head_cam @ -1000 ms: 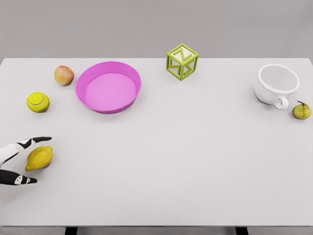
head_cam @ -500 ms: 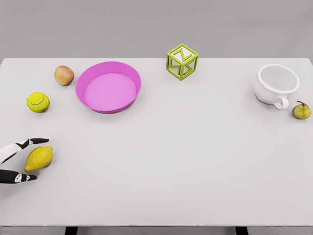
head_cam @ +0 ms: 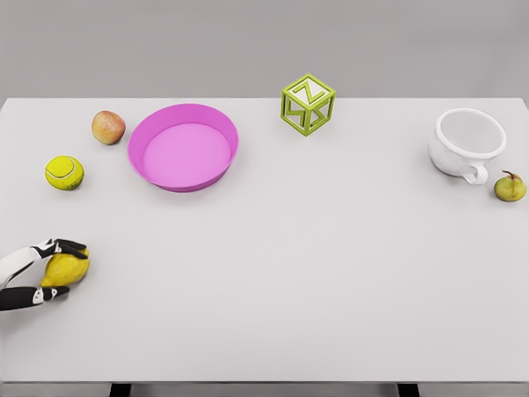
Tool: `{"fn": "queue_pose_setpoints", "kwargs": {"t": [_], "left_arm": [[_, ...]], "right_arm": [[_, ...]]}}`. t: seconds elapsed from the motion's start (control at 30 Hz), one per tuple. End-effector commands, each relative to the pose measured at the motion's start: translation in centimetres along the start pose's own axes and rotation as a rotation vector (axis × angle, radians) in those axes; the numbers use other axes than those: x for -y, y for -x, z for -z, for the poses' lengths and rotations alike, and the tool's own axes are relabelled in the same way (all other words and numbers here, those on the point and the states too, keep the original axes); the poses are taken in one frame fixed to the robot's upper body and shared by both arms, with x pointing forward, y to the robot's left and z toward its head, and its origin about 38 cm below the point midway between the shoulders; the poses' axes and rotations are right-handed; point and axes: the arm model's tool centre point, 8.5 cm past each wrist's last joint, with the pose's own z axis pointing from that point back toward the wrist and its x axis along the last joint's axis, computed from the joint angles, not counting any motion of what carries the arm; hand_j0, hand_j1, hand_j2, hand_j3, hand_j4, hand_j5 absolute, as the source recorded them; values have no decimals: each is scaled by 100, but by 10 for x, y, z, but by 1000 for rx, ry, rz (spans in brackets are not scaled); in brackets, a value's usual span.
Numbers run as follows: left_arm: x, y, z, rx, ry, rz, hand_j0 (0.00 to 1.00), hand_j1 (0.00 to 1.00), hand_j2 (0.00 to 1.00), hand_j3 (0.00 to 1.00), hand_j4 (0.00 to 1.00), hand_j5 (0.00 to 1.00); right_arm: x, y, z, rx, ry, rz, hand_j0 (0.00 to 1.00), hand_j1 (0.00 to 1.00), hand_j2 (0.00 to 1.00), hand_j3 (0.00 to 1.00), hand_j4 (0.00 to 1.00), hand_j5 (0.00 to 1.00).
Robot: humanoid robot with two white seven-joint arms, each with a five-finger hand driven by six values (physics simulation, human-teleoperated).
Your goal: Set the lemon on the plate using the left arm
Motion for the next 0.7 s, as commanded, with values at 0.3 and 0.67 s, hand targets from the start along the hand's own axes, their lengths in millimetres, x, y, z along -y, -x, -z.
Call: {"fn": "queue_pose_setpoints", "kwargs": {"t": [0.3, 0.67], "left_arm": [[-15, -9, 6, 29, -22, 24, 46, 46, 46, 46, 46, 46], [-41, -21, 21, 78, -70, 72, 45, 45, 45, 45, 45, 45]], "right_arm": [[0, 0, 0, -1, 0, 0, 100, 100, 100, 100, 100, 100], [0, 0, 0, 1, 0, 0, 100, 100, 100, 100, 100, 100]]}}
